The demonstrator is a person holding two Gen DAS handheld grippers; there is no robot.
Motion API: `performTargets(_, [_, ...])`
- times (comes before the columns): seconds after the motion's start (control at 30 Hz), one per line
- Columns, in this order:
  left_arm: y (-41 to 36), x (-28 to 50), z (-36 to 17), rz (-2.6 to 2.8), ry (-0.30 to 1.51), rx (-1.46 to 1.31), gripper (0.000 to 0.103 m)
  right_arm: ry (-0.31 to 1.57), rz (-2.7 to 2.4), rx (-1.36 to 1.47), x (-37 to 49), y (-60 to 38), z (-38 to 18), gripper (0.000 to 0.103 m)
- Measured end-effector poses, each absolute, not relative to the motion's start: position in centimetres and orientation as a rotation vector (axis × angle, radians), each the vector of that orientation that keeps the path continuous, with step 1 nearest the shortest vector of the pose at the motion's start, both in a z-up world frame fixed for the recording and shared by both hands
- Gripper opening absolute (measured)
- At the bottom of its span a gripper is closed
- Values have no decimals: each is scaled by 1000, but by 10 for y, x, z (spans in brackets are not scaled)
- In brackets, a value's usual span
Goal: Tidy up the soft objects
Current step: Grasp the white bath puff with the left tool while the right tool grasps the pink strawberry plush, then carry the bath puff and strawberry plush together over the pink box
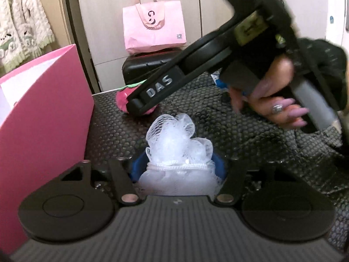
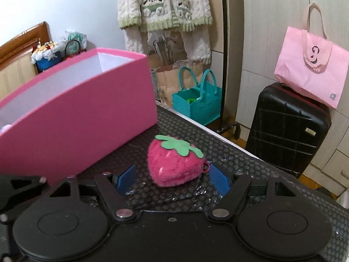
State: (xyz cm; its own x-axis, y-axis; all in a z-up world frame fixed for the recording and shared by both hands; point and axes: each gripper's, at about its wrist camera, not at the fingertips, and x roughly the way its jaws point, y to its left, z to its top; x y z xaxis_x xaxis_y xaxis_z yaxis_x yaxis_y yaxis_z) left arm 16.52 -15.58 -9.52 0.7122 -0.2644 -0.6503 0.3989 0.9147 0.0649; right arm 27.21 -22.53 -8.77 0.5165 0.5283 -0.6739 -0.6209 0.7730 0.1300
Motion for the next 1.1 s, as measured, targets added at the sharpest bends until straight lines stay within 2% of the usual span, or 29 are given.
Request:
performTargets(0.1, [-157, 163, -95, -374, 676, 217, 47, 769, 692, -143, 282, -220, -94, 79])
performTargets(0.17, [-157, 162, -95, -381, 675, 217, 45, 761, 688, -149, 285, -218, -97, 77])
performTargets(0.2, [-156, 162, -95, -385, 674, 215, 44, 760, 685, -154, 285, -217, -97, 73])
performTargets(0.23, [-156, 161, -94, -387, 675, 213, 43, 760, 677, -164, 284, -215, -98, 56])
performTargets(0.27, [-155, 160, -93, -389, 675, 209, 43, 760, 671, -170, 283, -214, -97, 55])
performTargets(0.7, [-136, 139, -70, -427, 675, 136, 43, 730, 584, -146, 224, -232, -63, 54])
performTargets(1.1, [-123, 101, -64, -492, 736, 84, 43, 776, 490, -98, 158, -249, -58, 55])
